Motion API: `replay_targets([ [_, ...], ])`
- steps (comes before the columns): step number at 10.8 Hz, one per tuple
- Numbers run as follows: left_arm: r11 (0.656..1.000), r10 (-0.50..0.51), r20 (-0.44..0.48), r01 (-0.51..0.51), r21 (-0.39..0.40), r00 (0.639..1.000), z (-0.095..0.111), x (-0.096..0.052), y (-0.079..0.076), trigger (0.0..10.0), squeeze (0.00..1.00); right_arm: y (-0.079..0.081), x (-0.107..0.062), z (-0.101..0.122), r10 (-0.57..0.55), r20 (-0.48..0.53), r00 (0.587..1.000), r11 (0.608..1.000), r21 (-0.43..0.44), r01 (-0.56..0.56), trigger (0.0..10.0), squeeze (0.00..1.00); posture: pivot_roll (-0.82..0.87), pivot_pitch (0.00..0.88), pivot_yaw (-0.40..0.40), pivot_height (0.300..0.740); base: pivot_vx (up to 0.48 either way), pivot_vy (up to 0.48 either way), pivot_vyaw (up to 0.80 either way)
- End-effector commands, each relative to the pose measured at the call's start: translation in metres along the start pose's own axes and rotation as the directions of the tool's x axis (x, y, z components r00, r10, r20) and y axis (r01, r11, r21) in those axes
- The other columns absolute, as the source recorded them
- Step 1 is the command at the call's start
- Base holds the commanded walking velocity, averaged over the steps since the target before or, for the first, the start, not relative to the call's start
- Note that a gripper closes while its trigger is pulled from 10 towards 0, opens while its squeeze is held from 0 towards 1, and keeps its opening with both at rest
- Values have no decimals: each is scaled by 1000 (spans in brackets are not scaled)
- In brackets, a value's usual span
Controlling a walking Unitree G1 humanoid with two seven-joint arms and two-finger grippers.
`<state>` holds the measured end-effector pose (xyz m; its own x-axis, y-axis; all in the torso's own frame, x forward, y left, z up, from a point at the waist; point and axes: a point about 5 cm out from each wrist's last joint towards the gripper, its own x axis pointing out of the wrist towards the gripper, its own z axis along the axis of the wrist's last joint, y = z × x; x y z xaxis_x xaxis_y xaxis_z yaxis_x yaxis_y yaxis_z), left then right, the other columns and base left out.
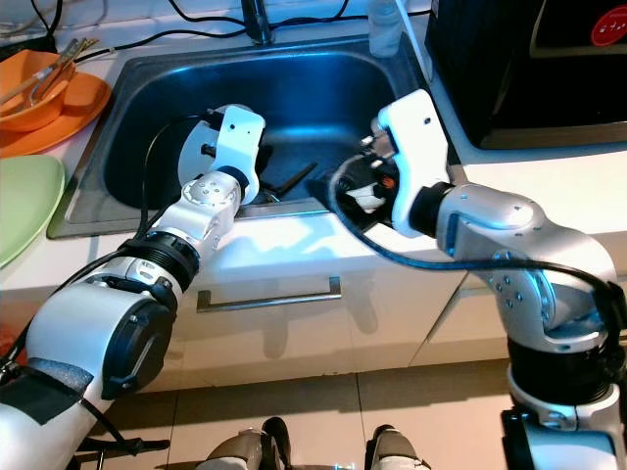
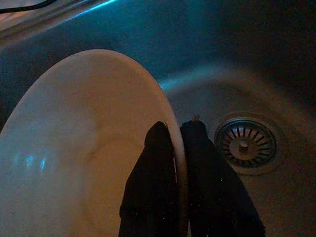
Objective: Kitchen organization
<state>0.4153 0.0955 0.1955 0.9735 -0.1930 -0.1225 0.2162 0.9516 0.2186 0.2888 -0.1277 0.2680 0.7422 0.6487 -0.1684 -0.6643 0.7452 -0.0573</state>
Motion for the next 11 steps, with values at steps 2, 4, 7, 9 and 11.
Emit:
replay_targets([
  [2, 1000, 7, -53, -8, -8, 999, -7, -1, 6, 10000, 1000, 5, -4, -4, 1, -3, 1000, 1000, 11, -1, 10000, 161, -303, 193, 119, 740, 0, 0, 0],
  [4, 1000, 13, -61, -12, 7, 998, -9, -1, 5, 10000, 1000, 7, -6, -6, -11, -4, 1000, 1000, 23, 11, 10000, 157, -306, 196, 126, 740, 0, 0, 0],
  [7, 1000, 10, -66, -11, -6, 998, -10, -1, 4, 10000, 1000, 8, -8, -8, -20, -7, 1000, 999, 27, 20, 10000, 161, -308, 196, 126, 740, 0, 0, 0],
  [9, 999, 23, -57, -25, -25, 998, -9, -1, 8, 10000, 1000, 7, -5, -8, -20, -9, 1000, 999, 29, 20, 10000, 161, -299, 190, 121, 740, 0, 0, 0],
  [11, 998, 60, -29, -61, -28, 998, -4, -1, 16, 10000, 1000, 7, -4, -8, -22, -3, 1000, 999, 30, 22, 10000, 161, -283, 176, 123, 740, 0, 0, 0],
])
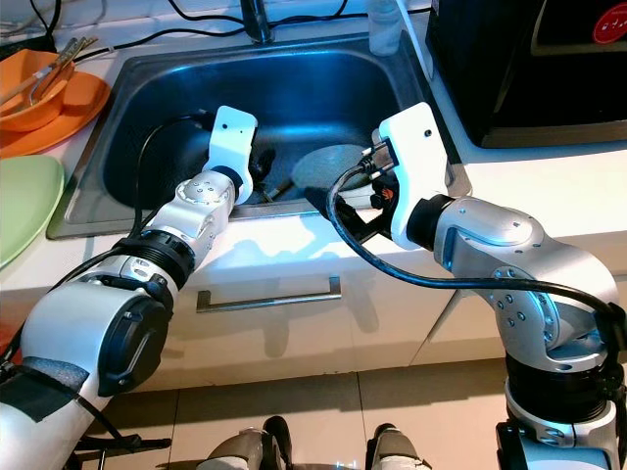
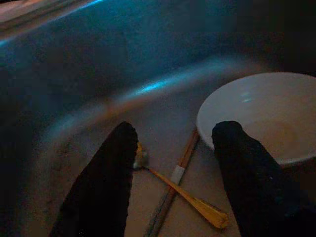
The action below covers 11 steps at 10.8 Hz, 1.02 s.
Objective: Kitchen organization
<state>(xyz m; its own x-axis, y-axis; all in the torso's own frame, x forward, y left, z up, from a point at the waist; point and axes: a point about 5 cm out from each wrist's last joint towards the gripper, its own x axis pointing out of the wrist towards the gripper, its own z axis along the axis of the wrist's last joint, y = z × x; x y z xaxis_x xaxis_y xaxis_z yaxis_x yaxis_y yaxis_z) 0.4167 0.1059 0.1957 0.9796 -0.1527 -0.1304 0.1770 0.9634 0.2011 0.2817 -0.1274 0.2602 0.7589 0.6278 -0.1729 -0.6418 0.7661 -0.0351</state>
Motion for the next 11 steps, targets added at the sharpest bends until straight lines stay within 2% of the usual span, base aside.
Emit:
replay_targets([
  [1, 1000, 29, -5, -29, -7, 1000, 0, 0, 8, 10000, 1000, 1, 1, 0, 4, 5, 1000, 1000, 4, -4, 10000, 165, -275, 168, 124, 740, 0, 0, 0],
  [3, 991, 132, 28, -132, 2, 991, 2, -3, 30, 10000, 1000, 1, 4, -2, 6, 27, 1000, 1000, 17, -6, 10000, 157, -229, 140, 120, 740, 0, 0, 0],
  [4, 975, 215, 67, -219, 48, 974, 3, -6, 45, 10000, 1000, 2, 8, -3, 12, 39, 999, 999, 29, -13, 10000, 157, -195, 127, 114, 740, 0, 0, 0],
  [9, 913, 341, 103, -356, 202, 934, 4, -12, 70, 10000, 1000, 11, 20, -6, 58, 88, 994, 995, 75, -64, 10000, 153, -105, 95, 91, 740, 0, 0, 0],
  [11, 865, 434, 80, -440, 240, 897, -11, -19, 88, 10000, 1000, 14, 25, -9, 75, 99, 992, 992, 90, -84, 10000, 153, -60, 86, 70, 740, 0, 0, 0],
])
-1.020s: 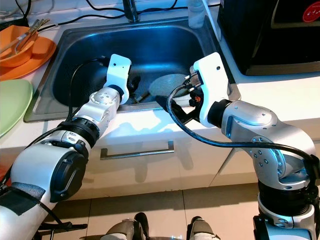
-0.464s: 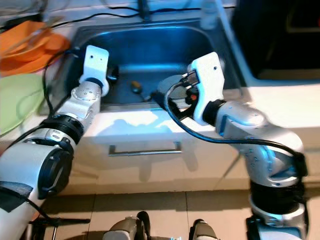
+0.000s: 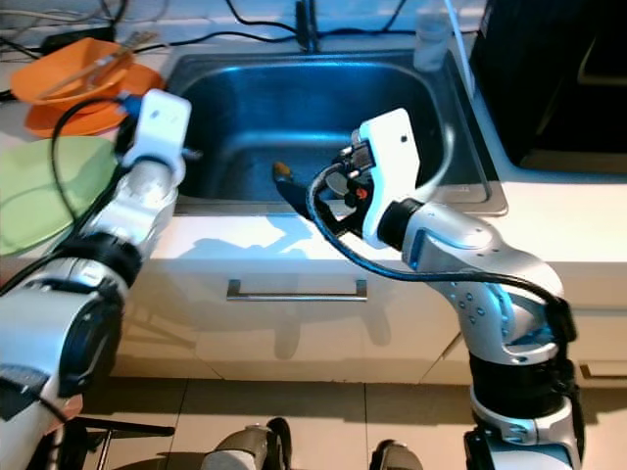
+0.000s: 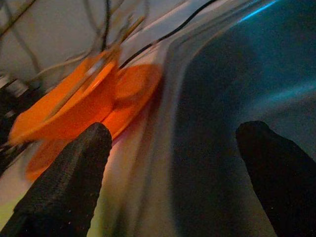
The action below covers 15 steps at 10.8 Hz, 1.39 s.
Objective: Kitchen organization
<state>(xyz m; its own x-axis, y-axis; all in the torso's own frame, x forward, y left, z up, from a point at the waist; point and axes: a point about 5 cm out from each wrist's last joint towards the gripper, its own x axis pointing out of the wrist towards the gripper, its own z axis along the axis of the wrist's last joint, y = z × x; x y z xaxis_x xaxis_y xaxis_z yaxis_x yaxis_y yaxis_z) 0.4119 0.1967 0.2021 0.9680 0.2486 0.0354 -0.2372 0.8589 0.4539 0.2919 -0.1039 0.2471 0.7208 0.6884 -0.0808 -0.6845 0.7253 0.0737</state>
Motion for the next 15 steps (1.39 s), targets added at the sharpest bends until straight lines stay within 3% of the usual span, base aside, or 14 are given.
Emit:
replay_targets([
  [1, 999, 37, -13, -37, 15, 999, -4, 0, 7, 10000, 1000, 1, 1, -1, 10, 6, 1000, 1000, -1, -10, 10000, 157, -55, 86, 68, 740, 0, 0, 0],
  [4, 992, 113, -49, -109, 63, 992, -24, -3, 24, 10000, 1000, -2, 4, -3, 11, 9, 1000, 1000, 4, -11, 10000, 153, -29, 81, 50, 740, 0, 0, 0],
  [5, 991, 117, -49, -114, 66, 992, -26, -3, 26, 10000, 0, -3, 4, -4, 10, 9, 1000, 1000, 6, -10, 10000, 161, -22, 78, 44, 740, 0, 0, 0],
  [9, 990, 126, -73, -121, 73, 989, -34, -5, 34, 10000, 0, 3, 5, -5, 77, 7, 997, 997, 9, -77, 10000, 153, -14, 75, 43, 740, 0, 0, 0],
  [12, 992, 101, -87, -94, 81, 991, -43, -10, 35, 10000, 0, 14, 5, -11, 147, -5, 989, 989, 16, -147, 10000, 149, 14, 81, 53, 740, 0, 0, 0],
  [15, 993, 65, -107, -54, 102, 992, -46, -14, 32, 10000, 0, 15, 6, -13, 149, -2, 989, 989, 18, -149, 10000, 149, 20, 85, 58, 740, 0, 0, 0],
])
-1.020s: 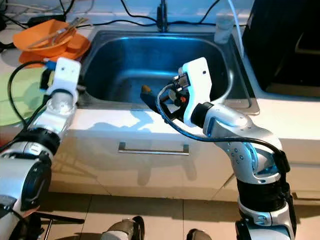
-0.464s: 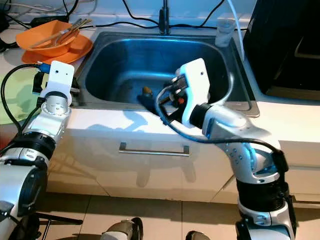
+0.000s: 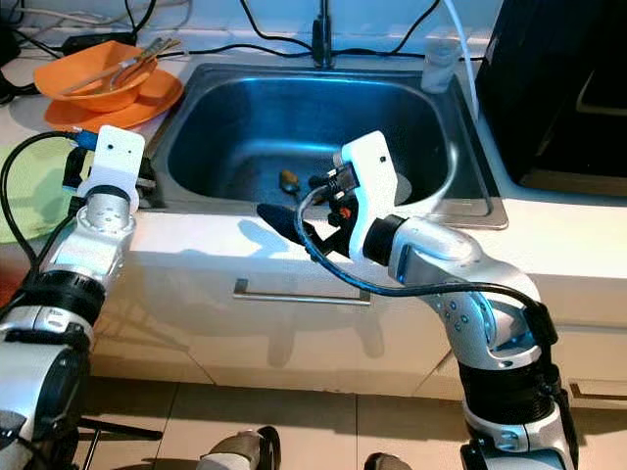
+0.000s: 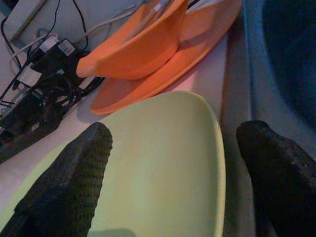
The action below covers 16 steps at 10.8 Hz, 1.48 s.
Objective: Kitchen organization
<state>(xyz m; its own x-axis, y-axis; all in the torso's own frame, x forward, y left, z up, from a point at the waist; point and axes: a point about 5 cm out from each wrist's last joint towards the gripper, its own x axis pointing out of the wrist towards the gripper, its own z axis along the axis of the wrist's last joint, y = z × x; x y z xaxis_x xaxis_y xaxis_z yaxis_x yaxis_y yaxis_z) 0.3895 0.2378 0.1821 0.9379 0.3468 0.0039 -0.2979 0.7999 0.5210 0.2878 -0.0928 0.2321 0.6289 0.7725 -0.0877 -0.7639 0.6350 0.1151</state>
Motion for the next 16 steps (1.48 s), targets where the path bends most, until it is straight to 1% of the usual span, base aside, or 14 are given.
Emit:
replay_targets([
  [1, 999, -27, -44, 28, 20, 999, -12, -3, -1, 10000, 0, 5, 0, 2, 26, 14, 1000, 1000, -16, -26, 10000, 149, 22, 87, 58, 740, 0, 0, 0],
  [2, 998, -49, -62, 51, 24, 997, -16, -4, -4, 10000, 0, 5, 1, 2, 26, 15, 1000, 1000, -18, -26, 10000, 149, 22, 89, 59, 740, 0, 0, 0],
  [5, 989, -136, -132, 143, 44, 982, -26, -8, -6, 10000, 0, 5, 1, 3, 24, 16, 1000, 1000, -20, -23, 10000, 149, 25, 93, 59, 740, 0, 0, 0],
  [7, 983, -163, -165, 174, 58, 973, -32, -6, -2, 10000, 0, 5, 2, 3, 21, 19, 1000, 1000, -20, -21, 10000, 145, 26, 94, 60, 740, 0, 0, 0],
  [8, 979, -180, -174, 194, 66, 968, -34, -6, -1, 6627, 0, 5, 2, 3, 21, 20, 1000, 1000, -21, -20, 10000, 149, 21, 95, 62, 740, 0, 0, 0],
  [9, 963, -238, -196, 257, 79, 951, -36, -6, -3, 10000, 0, 4, 1, 3, 17, 20, 1000, 1000, -22, -16, 10000, 149, 19, 95, 64, 740, 0, 0, 0],
  [11, 952, -262, -203, 286, 104, 944, -37, -7, -1, 10000, 0, 3, -1, 3, 10, 19, 1000, 1000, -23, -9, 10000, 149, 18, 96, 66, 740, 0, 0, 0],
  [13, 959, -237, -184, 260, 115, 954, -41, -11, 1, 10000, 0, 3, -1, 2, 8, 18, 1000, 1000, -22, -8, 10000, 157, 19, 99, 64, 740, 0, 0, 0],
  [14, 962, -226, -182, 249, 116, 957, -47, -17, -2, 10000, 0, 3, 0, 2, 10, 18, 1000, 1000, -20, -10, 10000, 149, 27, 104, 61, 740, 0, 0, 0],
  [16, 967, -197, -164, 219, 127, 967, -48, -20, -2, 10000, 0, 3, 1, 2, 14, 16, 1000, 1000, -19, -14, 10000, 153, 27, 104, 61, 740, 0, 0, 0],
])
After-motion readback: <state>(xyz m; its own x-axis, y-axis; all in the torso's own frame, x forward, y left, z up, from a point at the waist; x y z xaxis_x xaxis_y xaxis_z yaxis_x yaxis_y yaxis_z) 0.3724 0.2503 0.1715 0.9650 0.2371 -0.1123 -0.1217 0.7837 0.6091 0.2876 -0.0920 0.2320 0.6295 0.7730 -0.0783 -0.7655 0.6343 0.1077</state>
